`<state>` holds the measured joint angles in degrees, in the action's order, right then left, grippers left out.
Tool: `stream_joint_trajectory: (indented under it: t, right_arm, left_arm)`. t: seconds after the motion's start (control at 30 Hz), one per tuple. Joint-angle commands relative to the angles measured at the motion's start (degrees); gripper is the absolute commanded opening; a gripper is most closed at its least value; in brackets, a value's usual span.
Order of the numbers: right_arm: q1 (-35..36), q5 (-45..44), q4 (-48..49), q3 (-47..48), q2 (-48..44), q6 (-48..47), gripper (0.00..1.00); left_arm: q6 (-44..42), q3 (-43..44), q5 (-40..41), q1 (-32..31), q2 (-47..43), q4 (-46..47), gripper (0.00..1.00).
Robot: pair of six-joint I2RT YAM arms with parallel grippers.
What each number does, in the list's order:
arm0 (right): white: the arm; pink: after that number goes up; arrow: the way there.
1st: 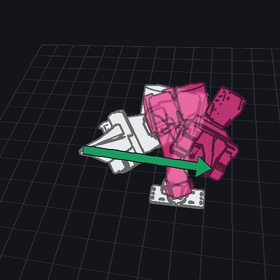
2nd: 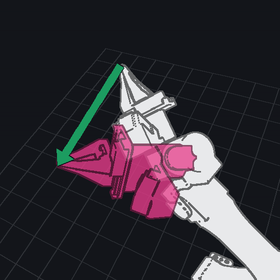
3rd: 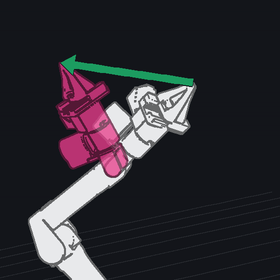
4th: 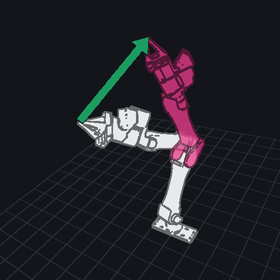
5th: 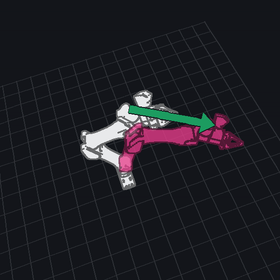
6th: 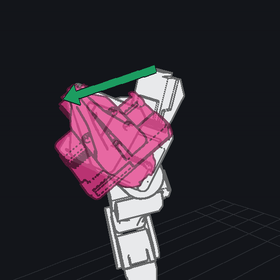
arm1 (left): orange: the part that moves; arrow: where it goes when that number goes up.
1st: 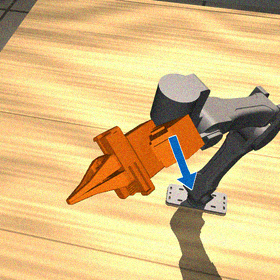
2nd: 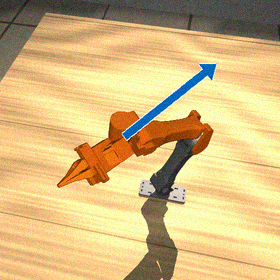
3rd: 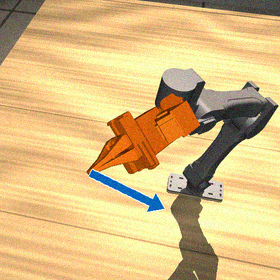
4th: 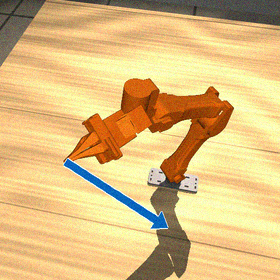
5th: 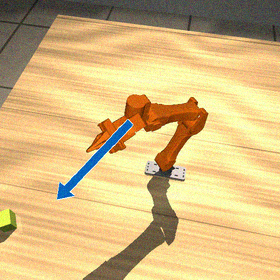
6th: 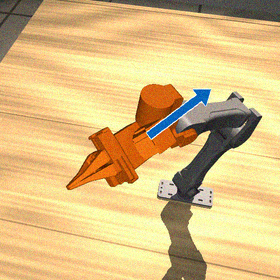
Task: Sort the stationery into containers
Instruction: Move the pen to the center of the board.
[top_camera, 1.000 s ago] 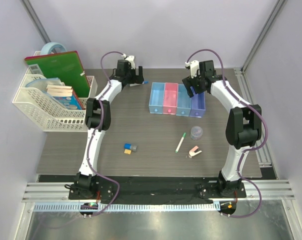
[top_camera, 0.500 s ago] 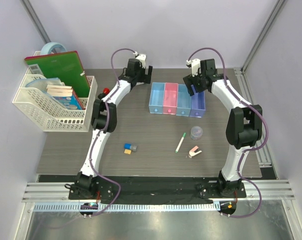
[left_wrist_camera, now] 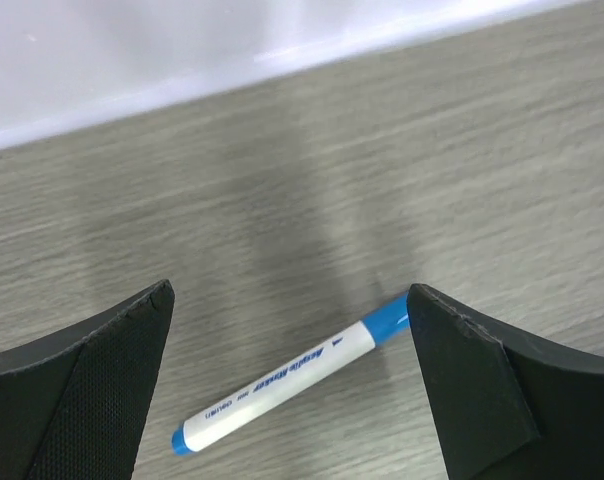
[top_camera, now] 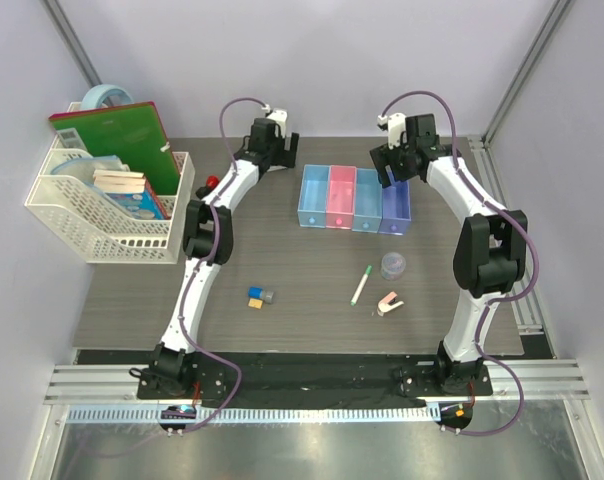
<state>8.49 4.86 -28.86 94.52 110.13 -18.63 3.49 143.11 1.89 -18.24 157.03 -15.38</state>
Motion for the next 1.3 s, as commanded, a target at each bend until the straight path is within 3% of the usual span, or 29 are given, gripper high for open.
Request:
stream_joint_trajectory:
  t: [0.0,0.47,0.83,1.07,1.27]
  right_arm:
    - [-0.1,0.6,-0.6,3.4,-2.8,1.2,0.84]
    - [0.0,0.6,-2.3,4.4,-3.9,2.0,0.84]
    - [-0.1,0.5,-3.0,4.4,-4.4,2.3,0.84]
    - [-0.1,0.8,-3.0,4.5,-4.5,2.6,0.84]
    - [-0.1,1.3,-3.0,4.7,-4.5,3.1,0.84]
  left_arm:
    - [-2.2,0.4,-1.6,0.0,-1.8,-3.9,1.00]
    - [0.9,1.7,-8.5,0.2,-1.8,-16.2,1.00]
    - [0.2,-7.6,-11.4,0.8,-6.3,-22.4,1.00]
    - [-1.1,-13.0,-13.1,1.6,-8.8,-22.9,0.96]
    - [-0.9,-8.8,-11.3,1.6,-6.6,-24.2,0.87]
